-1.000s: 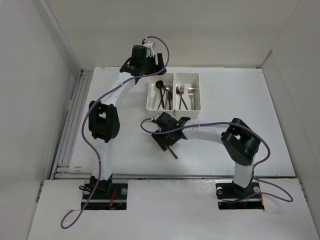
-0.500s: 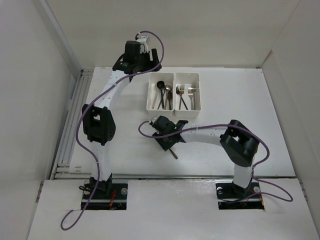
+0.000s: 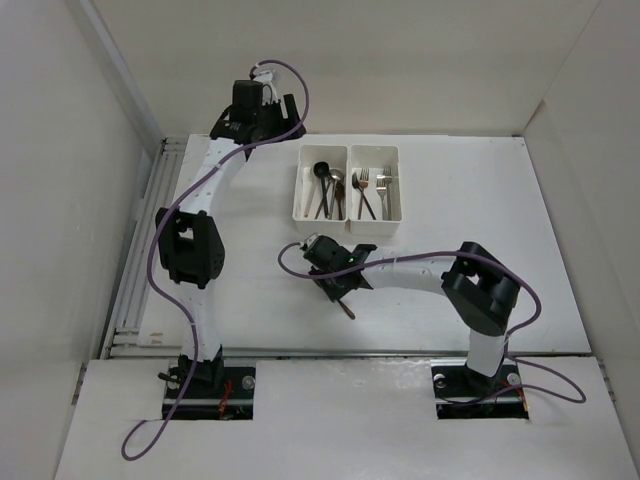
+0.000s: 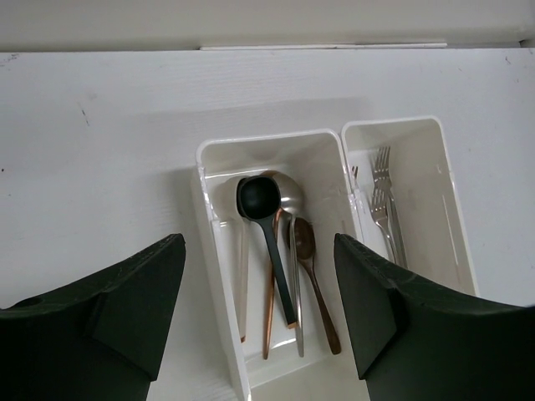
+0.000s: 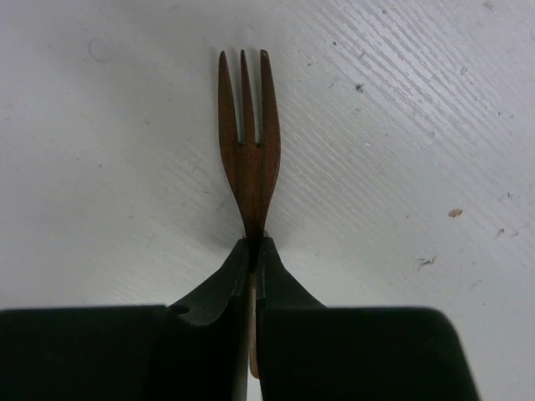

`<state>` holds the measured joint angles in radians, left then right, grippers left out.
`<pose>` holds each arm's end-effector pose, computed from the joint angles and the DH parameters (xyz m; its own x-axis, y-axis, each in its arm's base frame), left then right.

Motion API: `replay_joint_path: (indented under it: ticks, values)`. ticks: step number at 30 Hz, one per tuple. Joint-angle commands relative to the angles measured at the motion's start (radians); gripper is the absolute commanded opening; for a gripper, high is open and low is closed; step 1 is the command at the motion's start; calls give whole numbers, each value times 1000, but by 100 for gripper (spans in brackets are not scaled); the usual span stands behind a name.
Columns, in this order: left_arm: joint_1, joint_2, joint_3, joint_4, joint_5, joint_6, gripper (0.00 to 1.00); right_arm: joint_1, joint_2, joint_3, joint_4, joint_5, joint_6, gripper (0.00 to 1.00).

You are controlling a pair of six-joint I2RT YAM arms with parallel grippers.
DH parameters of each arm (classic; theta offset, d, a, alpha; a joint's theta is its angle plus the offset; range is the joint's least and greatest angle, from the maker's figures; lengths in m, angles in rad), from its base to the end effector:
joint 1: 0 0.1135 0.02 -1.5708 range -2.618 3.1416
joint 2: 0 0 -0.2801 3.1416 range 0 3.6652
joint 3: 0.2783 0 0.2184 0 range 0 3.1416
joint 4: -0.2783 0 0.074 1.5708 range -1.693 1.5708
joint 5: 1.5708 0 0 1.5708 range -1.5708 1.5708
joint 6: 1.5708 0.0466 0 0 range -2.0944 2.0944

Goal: Sort the eating utensils into containers

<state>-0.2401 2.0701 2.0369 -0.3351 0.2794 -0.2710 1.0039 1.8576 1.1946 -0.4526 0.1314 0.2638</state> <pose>0.4601 -0.1259 0.3696 -0.4650 -0.1511 -0.8723 0.3674 0.8635 -0.3454 0.1955 0.2958 0.1922 -0.6757 -0.5800 -0.4551 -0.6517 0.7585 0.0010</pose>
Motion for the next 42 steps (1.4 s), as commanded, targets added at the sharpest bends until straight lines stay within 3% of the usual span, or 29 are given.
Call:
replay_joint_path:
  ticks: [1,16,25,31,38,42]
  values:
    - [9,-81,-6,8,-2,-14,69,9,12,-38,-50,7,29,0]
    - [9,-90,-27,8,-2,-14,70,9,-136,92,-107,125,-20,0]
    - [18,-99,-27,8,-32,4,70,-4,-195,304,-126,278,-63,0]
    - [27,-110,-37,-1,-65,15,72,-233,-109,534,-92,382,-118,0]
    - [71,-166,-118,-1,-106,48,73,-490,129,715,-81,340,-107,0]
    - [103,-203,-181,8,-138,73,75,-548,271,775,-129,281,-107,0]
